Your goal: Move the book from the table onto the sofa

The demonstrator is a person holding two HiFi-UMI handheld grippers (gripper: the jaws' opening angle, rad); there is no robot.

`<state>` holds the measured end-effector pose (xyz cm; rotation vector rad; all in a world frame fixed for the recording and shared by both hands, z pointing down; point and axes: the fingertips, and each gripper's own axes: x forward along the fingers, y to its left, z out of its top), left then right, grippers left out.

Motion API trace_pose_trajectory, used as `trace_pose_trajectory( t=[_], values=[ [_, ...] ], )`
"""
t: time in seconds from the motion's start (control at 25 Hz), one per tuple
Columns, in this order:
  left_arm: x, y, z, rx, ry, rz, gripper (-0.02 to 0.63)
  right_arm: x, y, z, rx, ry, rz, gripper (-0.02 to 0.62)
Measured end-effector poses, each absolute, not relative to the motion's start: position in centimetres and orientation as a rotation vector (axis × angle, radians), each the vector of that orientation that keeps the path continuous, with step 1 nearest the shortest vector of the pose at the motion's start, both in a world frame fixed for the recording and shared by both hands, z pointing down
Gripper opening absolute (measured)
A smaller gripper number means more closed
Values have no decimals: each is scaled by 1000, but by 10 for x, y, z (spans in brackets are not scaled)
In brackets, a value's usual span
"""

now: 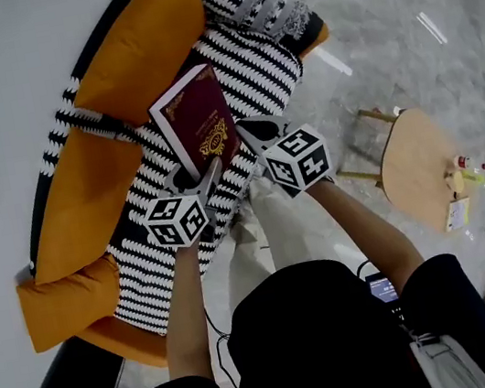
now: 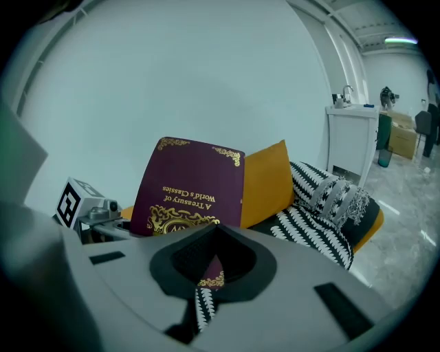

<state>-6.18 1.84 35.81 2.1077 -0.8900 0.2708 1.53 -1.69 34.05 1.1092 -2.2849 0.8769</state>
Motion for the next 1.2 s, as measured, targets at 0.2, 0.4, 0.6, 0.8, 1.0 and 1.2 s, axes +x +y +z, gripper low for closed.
trace_pose_trajectory(
  t=[0.2,0.4,0.6,0.8,1.0,1.2],
  values=[
    [-66,3,390,2091,-894,278,229,7,-34,371,1068,-2274,884,17],
    [-75,-5,424,2061,-916,287,229,0,-42,406,1023,-2262,893,17],
    [-83,-13,459,2024,-933,294,229,-1,-49,445,1005,-2236,923,17],
    [-81,-11,499,1983,-937,302,229,2,-46,485,996,-2200,957,17],
    [-84,-11,527,1945,-959,292,229,-2,-45,515,990,-2185,987,17],
    [-79,-10,559,1929,-960,298,229,-6,-47,540,990,-2182,997,17]
  ],
)
